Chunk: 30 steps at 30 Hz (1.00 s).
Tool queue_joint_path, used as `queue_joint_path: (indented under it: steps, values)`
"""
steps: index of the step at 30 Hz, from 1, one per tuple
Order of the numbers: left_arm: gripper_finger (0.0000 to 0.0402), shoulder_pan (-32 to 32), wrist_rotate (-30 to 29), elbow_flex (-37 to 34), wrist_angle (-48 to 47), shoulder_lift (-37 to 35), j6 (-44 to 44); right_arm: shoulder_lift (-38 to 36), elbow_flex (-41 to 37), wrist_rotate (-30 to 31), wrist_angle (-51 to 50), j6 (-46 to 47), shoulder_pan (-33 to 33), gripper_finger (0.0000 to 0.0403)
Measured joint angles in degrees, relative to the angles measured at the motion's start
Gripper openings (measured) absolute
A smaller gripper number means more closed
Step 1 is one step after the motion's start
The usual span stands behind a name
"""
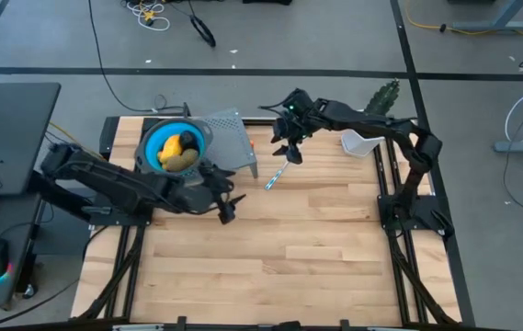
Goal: Pick & Place Fruit
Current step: Adjust the shelf
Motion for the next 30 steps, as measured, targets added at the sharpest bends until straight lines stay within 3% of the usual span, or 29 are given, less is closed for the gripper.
queue_joint_path:
  steps: [6,10,17,25,30]
  values:
    - [0.0350,0.0,1.7,4.8,-8.4,6.0,-2.6,-1.6,0.0,-6.1,-1.0,-1.3,-0.4,0.0230]
    - [0.0350,1.1,1.6,5.3,-9.6,7.2,-2.9,-2.0,0.0,-5.1,0.8,2.2,-0.3,0.0230]
    - [0.0350,5.4,1.2,4.7,-13.1,7.7,-7.0,-2.0,-3.3,3.4,6.6,2.0,1.6,0.0230]
    - [0.0350,9.6,6.1,2.1,-13.2,7.8,-7.6,-2.0,-11.5,16.3,19.0,-0.3,3.1,0.0229]
    - [0.0350,9.6,5.8,2.4,-13.2,7.7,-6.6,-2.0,-15.3,14.0,19.3,2.4,3.0,0.0228]
